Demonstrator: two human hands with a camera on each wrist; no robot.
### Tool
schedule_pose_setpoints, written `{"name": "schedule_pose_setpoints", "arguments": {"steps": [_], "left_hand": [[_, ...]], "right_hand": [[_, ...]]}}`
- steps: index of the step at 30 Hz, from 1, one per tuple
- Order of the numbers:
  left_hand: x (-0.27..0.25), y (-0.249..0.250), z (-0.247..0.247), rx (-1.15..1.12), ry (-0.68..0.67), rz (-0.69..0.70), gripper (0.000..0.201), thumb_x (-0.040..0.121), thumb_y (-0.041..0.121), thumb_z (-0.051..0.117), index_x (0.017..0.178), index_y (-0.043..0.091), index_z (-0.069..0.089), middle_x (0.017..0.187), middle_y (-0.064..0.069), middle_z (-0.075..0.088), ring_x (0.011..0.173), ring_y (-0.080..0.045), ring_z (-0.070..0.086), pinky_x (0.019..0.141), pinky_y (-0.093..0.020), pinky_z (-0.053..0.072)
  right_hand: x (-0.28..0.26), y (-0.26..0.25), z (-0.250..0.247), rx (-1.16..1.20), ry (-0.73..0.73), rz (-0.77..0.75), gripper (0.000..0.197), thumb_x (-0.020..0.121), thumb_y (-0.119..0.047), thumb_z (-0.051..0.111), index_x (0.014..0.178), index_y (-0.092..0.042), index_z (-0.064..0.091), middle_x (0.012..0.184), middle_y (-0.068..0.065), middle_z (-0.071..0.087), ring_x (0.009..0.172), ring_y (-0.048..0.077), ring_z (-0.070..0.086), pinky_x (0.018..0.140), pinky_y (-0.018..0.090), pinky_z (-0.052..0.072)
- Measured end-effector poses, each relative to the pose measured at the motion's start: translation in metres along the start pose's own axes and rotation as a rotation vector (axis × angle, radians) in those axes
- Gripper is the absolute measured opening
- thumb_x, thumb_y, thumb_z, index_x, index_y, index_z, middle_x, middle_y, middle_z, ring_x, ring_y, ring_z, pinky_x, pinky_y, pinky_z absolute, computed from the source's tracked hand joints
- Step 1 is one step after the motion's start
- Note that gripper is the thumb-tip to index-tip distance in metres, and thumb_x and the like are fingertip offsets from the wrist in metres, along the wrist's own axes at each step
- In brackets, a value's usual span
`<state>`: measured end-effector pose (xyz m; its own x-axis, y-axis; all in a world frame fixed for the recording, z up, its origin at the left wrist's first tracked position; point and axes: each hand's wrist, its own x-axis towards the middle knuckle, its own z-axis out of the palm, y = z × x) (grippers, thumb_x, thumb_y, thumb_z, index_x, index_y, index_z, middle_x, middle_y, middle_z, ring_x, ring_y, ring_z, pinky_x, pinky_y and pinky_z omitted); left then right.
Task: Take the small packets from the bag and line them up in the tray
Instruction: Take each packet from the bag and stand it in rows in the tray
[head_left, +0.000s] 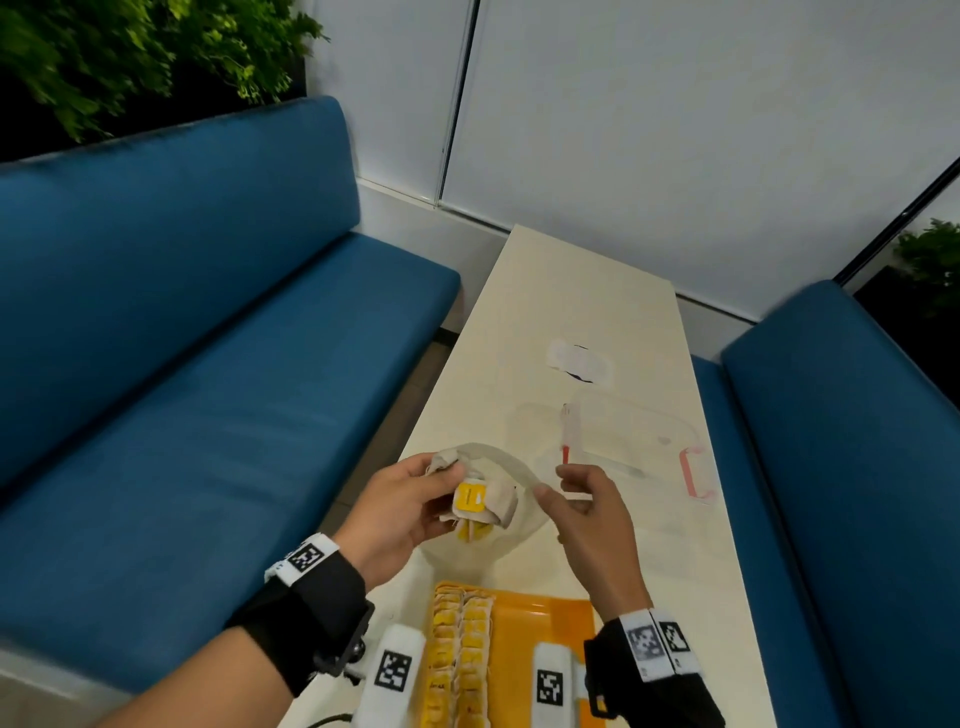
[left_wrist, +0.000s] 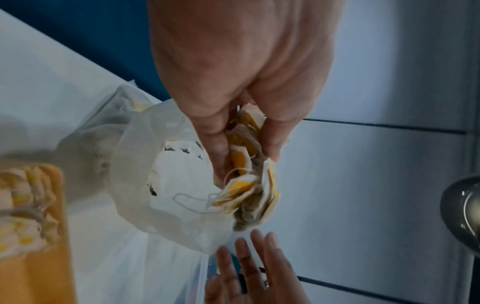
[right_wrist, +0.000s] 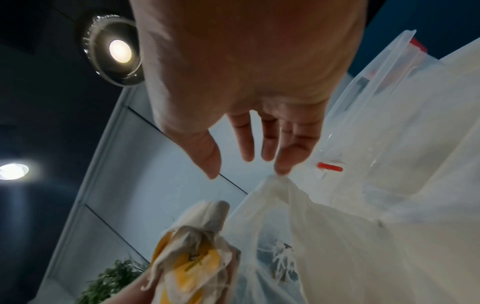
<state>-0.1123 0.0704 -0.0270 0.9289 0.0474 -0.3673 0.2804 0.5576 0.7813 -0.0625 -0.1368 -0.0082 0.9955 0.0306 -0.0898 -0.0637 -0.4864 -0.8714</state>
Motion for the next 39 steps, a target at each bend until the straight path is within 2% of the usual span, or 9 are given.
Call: {"name": "schedule_pose_setpoints", "arguments": {"steps": [2, 9, 13, 16, 20, 23, 26, 31, 39], "left_hand": [[-0.005, 0.001, -0.002, -0.075, 0.001, -0.011, 0.029, 0.094, 0.017, 0.069, 0.12, 0.003, 0.069, 0.116, -0.019, 0.074, 0.095, -0.027, 0.072, 0.083, -0.039, 0.062], [-0.023, -0.006, -0.007, -0.234, -0.016, -0.031, 0.036, 0.092, 0.022, 0.068, 0.124, 0.005, 0.069, 0.12, -0.022, 0.072, 0.098, -0.031, 0.07, 0.078, -0.037, 0.063], [-0.03, -0.014, -0.013, -0.29, -0.019, -0.071, 0.038, 0.096, 0.024, 0.06, 0.126, 0.002, 0.067, 0.118, -0.024, 0.072, 0.096, -0.032, 0.069, 0.081, -0.043, 0.058], [-0.033, -0.018, -0.016, -0.344, 0.027, -0.152, 0.04, 0.099, 0.039, 0.054, 0.111, 0.005, 0.072, 0.116, -0.022, 0.073, 0.102, -0.038, 0.067, 0.098, -0.055, 0.051], [-0.032, -0.026, -0.024, -0.407, 0.134, -0.225, 0.041, 0.093, 0.055, 0.061, 0.083, 0.017, 0.071, 0.11, -0.017, 0.074, 0.104, -0.039, 0.07, 0.096, -0.052, 0.052], [-0.029, -0.033, -0.027, -0.338, 0.197, -0.221, 0.036, 0.098, 0.039, 0.057, 0.104, 0.011, 0.078, 0.114, -0.018, 0.075, 0.1, -0.036, 0.072, 0.081, -0.045, 0.058], [-0.029, -0.036, -0.029, -0.32, 0.285, -0.163, 0.032, 0.096, 0.025, 0.06, 0.123, 0.009, 0.067, 0.107, -0.018, 0.076, 0.089, -0.035, 0.073, 0.066, -0.04, 0.06], [-0.031, -0.033, -0.031, -0.309, 0.277, -0.185, 0.029, 0.093, 0.02, 0.06, 0.12, 0.02, 0.073, 0.113, -0.016, 0.076, 0.107, -0.041, 0.072, 0.09, -0.05, 0.056], [-0.032, -0.035, -0.03, -0.341, 0.289, -0.197, 0.039, 0.081, 0.019, 0.059, 0.113, 0.005, 0.075, 0.114, -0.026, 0.073, 0.101, -0.042, 0.07, 0.086, -0.049, 0.057]], "right_hand": [[-0.012, -0.009, -0.001, 0.056, -0.062, -0.062, 0.029, 0.087, -0.035, 0.074, 0.112, -0.037, 0.062, 0.114, -0.008, 0.062, 0.093, 0.016, 0.066, 0.068, 0.027, 0.058], [-0.046, -0.034, 0.022, 0.331, -0.317, 0.013, 0.038, 0.092, -0.023, 0.068, 0.129, -0.032, 0.062, 0.118, -0.003, 0.064, 0.095, 0.017, 0.073, 0.071, 0.042, 0.063], [-0.049, -0.032, 0.038, 0.34, -0.33, 0.033, 0.032, 0.093, -0.016, 0.067, 0.123, -0.025, 0.067, 0.115, -0.001, 0.069, 0.093, 0.019, 0.074, 0.068, 0.037, 0.062], [-0.049, -0.023, 0.048, 0.271, -0.335, 0.024, 0.031, 0.091, -0.009, 0.07, 0.118, -0.025, 0.069, 0.112, -0.001, 0.072, 0.089, 0.022, 0.075, 0.07, 0.036, 0.062], [-0.05, -0.016, 0.061, 0.126, -0.367, -0.014, 0.031, 0.088, -0.012, 0.072, 0.11, -0.034, 0.072, 0.106, -0.001, 0.076, 0.087, 0.02, 0.075, 0.082, 0.042, 0.061], [-0.053, -0.015, 0.068, 0.066, -0.394, -0.032, 0.03, 0.088, -0.016, 0.072, 0.11, -0.036, 0.071, 0.108, -0.004, 0.075, 0.088, 0.015, 0.074, 0.085, 0.04, 0.06], [-0.055, -0.017, 0.07, 0.04, -0.413, -0.045, 0.03, 0.088, -0.015, 0.071, 0.109, -0.036, 0.07, 0.11, -0.007, 0.073, 0.088, 0.012, 0.073, 0.083, 0.033, 0.06], [-0.059, -0.017, 0.072, -0.009, -0.411, -0.07, 0.029, 0.088, -0.02, 0.072, 0.107, -0.042, 0.069, 0.114, -0.015, 0.07, 0.091, 0.009, 0.07, 0.084, 0.029, 0.059], [-0.061, -0.022, 0.074, -0.042, -0.384, -0.122, 0.026, 0.088, -0.021, 0.072, 0.106, -0.04, 0.069, 0.112, -0.018, 0.067, 0.093, 0.0, 0.065, 0.083, 0.022, 0.057]]}}
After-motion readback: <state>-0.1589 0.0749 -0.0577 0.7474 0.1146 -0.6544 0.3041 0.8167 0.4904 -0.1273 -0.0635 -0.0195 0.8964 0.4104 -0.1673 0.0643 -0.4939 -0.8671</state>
